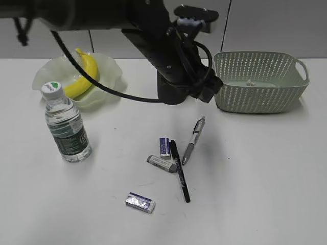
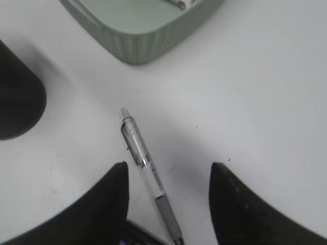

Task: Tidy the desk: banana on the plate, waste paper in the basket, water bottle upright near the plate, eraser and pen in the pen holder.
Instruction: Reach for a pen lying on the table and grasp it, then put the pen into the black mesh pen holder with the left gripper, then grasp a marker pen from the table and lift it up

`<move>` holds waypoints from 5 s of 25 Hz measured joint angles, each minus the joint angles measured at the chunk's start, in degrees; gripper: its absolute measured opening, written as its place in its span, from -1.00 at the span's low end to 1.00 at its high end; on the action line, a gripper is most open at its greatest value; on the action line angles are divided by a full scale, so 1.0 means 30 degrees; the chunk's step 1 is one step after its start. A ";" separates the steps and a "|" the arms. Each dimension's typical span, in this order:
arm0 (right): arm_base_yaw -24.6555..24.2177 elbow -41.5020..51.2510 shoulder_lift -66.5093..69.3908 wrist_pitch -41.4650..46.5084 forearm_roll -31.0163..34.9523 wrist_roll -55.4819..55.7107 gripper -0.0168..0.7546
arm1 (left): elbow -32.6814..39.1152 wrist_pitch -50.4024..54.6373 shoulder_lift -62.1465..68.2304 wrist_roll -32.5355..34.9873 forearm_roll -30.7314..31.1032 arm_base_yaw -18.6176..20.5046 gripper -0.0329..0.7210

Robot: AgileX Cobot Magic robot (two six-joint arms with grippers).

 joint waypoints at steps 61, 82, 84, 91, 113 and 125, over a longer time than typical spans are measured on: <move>0.0000 0.0000 0.0000 -0.0031 -0.0053 -0.0015 0.00 | -0.7684 -0.6721 0.4503 -0.6580 0.1366 0.3540 -0.69; 0.0000 0.0000 0.0000 -0.0031 -0.0053 -0.0015 0.00 | -0.7684 -0.9782 0.7913 -0.6580 0.1337 0.3455 -0.19; 0.0000 0.0000 0.0000 -0.0031 -0.0053 -0.0015 0.00 | -0.7684 -0.9682 0.7896 -0.6580 0.1358 0.3319 -0.06; 0.0000 0.0000 0.0000 -0.0031 -0.0053 -0.0015 0.00 | -0.7665 -0.9372 0.7369 -0.6580 0.1334 0.3241 0.04; 0.0000 0.0000 0.0000 -0.0031 -0.0053 -0.0015 0.00 | -0.7598 1.0176 -0.5070 -0.6580 0.7928 0.3241 -0.03; 0.0000 0.0000 0.0000 -0.0031 -0.0053 -0.0015 0.00 | 0.5743 1.0666 -1.7814 -0.6580 0.7987 0.3241 -0.11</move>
